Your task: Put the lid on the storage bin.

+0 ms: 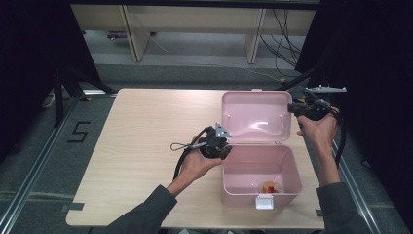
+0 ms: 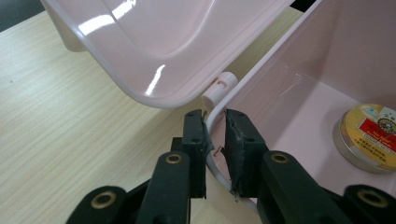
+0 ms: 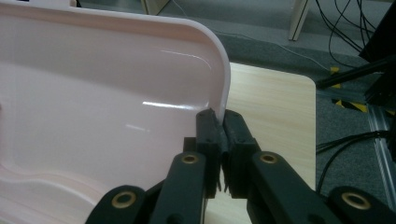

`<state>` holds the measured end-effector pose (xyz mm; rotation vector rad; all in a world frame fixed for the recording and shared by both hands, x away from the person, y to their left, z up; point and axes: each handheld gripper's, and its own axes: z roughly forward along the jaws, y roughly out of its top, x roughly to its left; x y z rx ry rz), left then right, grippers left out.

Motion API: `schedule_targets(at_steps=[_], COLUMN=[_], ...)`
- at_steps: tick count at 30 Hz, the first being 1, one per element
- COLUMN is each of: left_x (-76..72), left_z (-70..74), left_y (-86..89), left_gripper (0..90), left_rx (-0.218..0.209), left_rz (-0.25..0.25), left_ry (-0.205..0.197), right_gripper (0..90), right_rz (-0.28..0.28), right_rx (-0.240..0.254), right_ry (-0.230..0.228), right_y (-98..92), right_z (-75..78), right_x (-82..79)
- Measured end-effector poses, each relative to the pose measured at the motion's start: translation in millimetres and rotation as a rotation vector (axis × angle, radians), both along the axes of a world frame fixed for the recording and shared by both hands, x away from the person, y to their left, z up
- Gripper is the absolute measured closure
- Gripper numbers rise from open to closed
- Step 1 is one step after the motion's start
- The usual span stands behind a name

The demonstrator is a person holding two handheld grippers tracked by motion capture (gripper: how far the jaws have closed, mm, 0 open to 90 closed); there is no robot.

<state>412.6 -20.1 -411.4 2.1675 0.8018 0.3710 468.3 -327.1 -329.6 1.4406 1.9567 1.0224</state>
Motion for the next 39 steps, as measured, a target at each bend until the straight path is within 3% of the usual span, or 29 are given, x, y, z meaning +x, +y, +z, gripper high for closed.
schedule_targets(at_steps=[1,3,4,5,8,19,21,25,26,30,31,39], left_x=[-0.2,1.6,1.8,0.1,-0.2,-0.3,-0.2,-0.4,-0.4,-0.7,-0.7,-1.6], left_z=[0.1,-0.2,-0.2,-0.1,0.0,-0.2,-0.3,-0.3,-0.3,-0.4,-0.6,-2.0], left_y=[-0.1,-0.2,0.0,0.0,-0.3,0.5,0.6,0.6,0.6,0.6,0.6,0.0], left_gripper=[77.9,77.9,77.9,77.9,77.8,77.9,78.0,78.0,77.9,77.9,77.9,77.6], left_rx=[0.000,-0.002,-0.002,-0.002,0.000,-0.002,-0.004,-0.002,-0.004,-0.003,-0.007,-0.018], left_rz=[-0.001,-0.018,-0.016,-0.002,0.000,0.001,0.002,0.002,0.003,0.004,0.006,0.010], left_ry=[0.000,-0.017,-0.018,-0.001,-0.002,-0.003,-0.002,-0.004,-0.003,-0.006,-0.004,-0.012], right_gripper=[87.1,87.2,87.2,87.2,87.3,88.2,88.3,88.4,88.4,88.4,88.4,88.6], right_rz=[-0.004,-0.005,0.008,0.009,-0.004,0.014,0.010,0.026,0.017,0.028,0.039,0.044], right_rx=[0.008,0.014,-0.002,0.011,0.009,0.022,0.042,0.024,0.035,0.039,0.015,0.035], right_ry=[-0.025,0.009,-0.010,-0.014,-0.026,-0.042,-0.033,-0.049,-0.037,-0.057,-0.075,-0.116], right_y=[1.2,1.3,-0.5,0.1,0.9,0.2,1.1,-1.3,-0.6,-1.2,-3.6,-7.0], right_z=[-1.7,2.9,3.3,3.3,3.5,6.9,8.8,11.6,12.7,14.8,15.8,16.9], right_x=[-1.2,-4.9,-4.7,-5.6,-8.3,-13.1,-16.3,-19.8,-22.2,-30.3,-32.2,-55.0])
